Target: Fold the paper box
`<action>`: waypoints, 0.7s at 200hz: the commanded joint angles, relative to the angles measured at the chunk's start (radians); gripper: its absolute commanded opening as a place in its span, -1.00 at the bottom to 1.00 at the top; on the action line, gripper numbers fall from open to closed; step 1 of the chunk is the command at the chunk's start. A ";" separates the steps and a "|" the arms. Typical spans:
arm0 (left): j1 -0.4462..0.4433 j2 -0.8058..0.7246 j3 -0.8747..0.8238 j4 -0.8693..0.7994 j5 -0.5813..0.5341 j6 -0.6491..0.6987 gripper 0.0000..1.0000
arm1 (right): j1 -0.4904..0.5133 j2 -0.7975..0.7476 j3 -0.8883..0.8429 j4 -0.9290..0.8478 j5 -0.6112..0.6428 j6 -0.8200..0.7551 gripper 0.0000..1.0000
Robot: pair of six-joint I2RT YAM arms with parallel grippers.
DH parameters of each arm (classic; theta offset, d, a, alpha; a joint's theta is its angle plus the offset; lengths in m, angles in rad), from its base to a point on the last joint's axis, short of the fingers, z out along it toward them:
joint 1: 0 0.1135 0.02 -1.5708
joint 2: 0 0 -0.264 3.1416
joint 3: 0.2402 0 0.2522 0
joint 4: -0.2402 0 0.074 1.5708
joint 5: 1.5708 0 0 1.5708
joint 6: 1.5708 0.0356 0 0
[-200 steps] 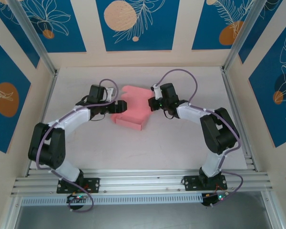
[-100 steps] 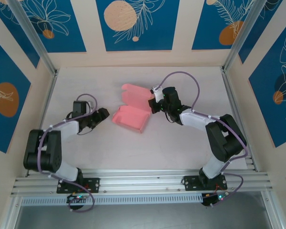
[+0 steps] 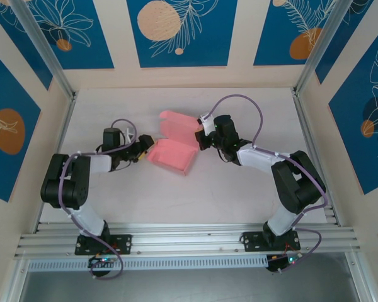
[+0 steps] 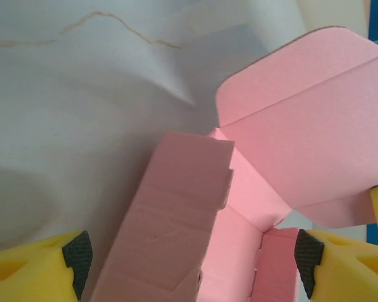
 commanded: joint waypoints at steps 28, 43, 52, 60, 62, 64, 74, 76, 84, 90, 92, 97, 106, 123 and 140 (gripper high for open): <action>-0.052 -0.006 0.055 0.023 0.057 -0.012 0.54 | 0.006 0.016 0.012 0.017 -0.006 -0.033 -1.00; -0.066 -0.023 0.077 -0.006 0.057 0.008 0.50 | 0.005 0.019 0.012 0.019 -0.007 -0.033 -1.00; -0.076 -0.031 0.089 -0.026 0.057 0.023 0.47 | 0.006 0.022 0.011 0.022 -0.006 -0.033 -1.00; -0.083 -0.034 0.099 -0.047 0.052 0.037 0.45 | 0.006 0.022 0.010 0.025 -0.008 -0.031 -1.00; -0.085 -0.034 0.102 -0.052 0.050 0.041 0.44 | 0.006 0.022 0.010 0.026 -0.007 -0.030 -1.00; -0.088 -0.033 0.104 -0.058 0.048 0.045 0.44 | 0.006 0.023 0.009 0.027 -0.007 -0.031 -1.00; -0.095 -0.031 0.115 -0.089 0.037 0.068 0.42 | 0.007 0.024 0.008 0.030 -0.008 -0.029 -1.00; -0.097 -0.030 0.117 -0.093 0.035 0.072 0.40 | 0.007 0.024 0.007 0.031 -0.008 -0.029 -1.00; -0.101 -0.024 0.122 -0.106 0.027 0.081 0.39 | 0.007 0.023 0.006 0.034 -0.009 -0.027 -1.00; -0.101 -0.016 0.122 -0.109 0.024 0.081 0.37 | 0.007 0.024 0.005 0.036 -0.010 -0.026 -1.00; -0.101 -0.014 0.121 -0.109 0.024 0.081 0.36 | 0.008 0.023 0.004 0.036 -0.011 -0.026 -1.00; -0.101 -0.007 0.122 -0.109 0.023 0.079 0.34 | 0.008 0.024 0.003 0.036 -0.011 -0.025 -1.00; -0.101 0.004 0.122 -0.110 0.017 0.076 0.32 | 0.010 0.023 0.003 0.035 -0.012 -0.024 -1.00; -0.101 0.017 0.123 -0.113 0.012 0.075 0.30 | 0.013 0.021 0.002 0.035 -0.015 -0.026 -1.00; -0.101 -0.005 0.137 -0.175 -0.023 0.116 0.37 | 0.016 0.019 0.000 0.034 -0.012 -0.029 -1.00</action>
